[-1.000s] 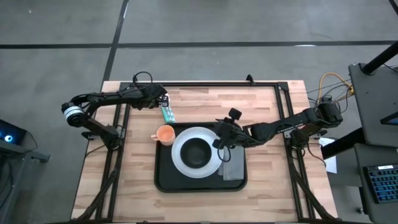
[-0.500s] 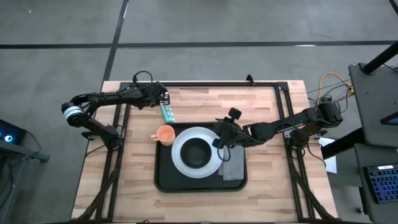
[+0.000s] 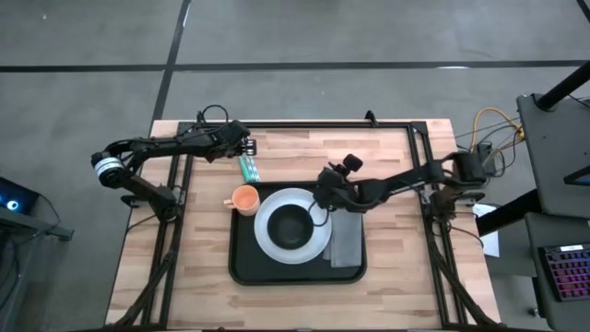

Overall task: Set up tray
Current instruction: Put the green spoon on the gray napkin

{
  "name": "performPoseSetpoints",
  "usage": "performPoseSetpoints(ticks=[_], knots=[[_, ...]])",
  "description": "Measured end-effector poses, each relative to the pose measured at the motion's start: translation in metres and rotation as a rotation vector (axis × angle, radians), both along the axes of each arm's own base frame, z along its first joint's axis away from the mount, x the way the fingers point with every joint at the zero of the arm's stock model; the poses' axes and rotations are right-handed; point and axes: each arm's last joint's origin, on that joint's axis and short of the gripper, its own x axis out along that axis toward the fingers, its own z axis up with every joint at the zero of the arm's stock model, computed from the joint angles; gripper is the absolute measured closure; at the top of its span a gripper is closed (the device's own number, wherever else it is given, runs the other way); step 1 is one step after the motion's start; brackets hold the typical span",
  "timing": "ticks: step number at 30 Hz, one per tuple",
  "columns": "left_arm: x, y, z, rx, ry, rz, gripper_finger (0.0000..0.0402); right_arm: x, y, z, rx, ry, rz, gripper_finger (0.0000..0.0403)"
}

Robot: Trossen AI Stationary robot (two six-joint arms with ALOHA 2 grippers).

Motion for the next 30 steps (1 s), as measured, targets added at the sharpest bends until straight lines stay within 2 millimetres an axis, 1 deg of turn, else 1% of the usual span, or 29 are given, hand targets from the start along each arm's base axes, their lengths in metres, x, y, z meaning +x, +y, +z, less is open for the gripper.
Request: performPoseSetpoints(ticks=[2,4,6,8,10,13,16,18,21,25,28,30], knots=[[0.000,-0.001,0.000,-0.002,0.004,-0.005,0.0401,0.001,-0.002,-0.008,0.000,0.040,0.004,0.0312],[0.003,-0.003,0.000,0.002,-0.003,-0.016,0.0401,0.002,-0.002,-0.012,-0.007,0.073,0.011,0.0312],[0.005,-0.006,0.000,-0.002,-0.013,-0.015,0.0401,0.003,-0.001,-0.011,-0.009,0.036,-0.014,0.0312],[0.008,-0.010,0.000,-0.007,-0.035,-0.003,0.0401,0.003,-0.002,-0.005,-0.017,-0.028,-0.052,0.0312],[0.012,-0.017,0.002,-0.011,-0.060,-0.004,0.0398,0.004,-0.002,0.007,-0.019,-0.062,-0.055,0.0312],[0.016,-0.025,0.006,-0.025,-0.118,0.022,0.0380,0.004,-0.002,0.029,-0.033,-0.082,-0.028,0.0312],[0.015,-0.028,0.011,-0.039,-0.204,0.112,0.0353,0.003,0.000,0.053,-0.030,-0.087,0.035,0.0312],[0.014,-0.029,0.013,-0.042,-0.227,0.140,0.0337,0.001,0.003,0.072,-0.027,-0.105,0.077,0.0312],[0.011,-0.029,0.010,-0.062,-0.209,0.188,0.0324,-0.002,0.004,0.097,-0.028,-0.160,0.097,0.0312],[0.009,-0.027,0.005,-0.080,-0.188,0.216,0.0320,-0.005,0.004,0.126,-0.026,-0.250,0.099,0.0312],[0.010,-0.025,0.002,-0.078,-0.176,0.223,0.0320,-0.004,0.004,0.141,-0.025,-0.299,0.096,0.0312],[0.010,-0.023,-0.001,-0.075,-0.161,0.236,0.0320,-0.002,0.004,0.146,-0.020,-0.320,0.093,0.0312]])
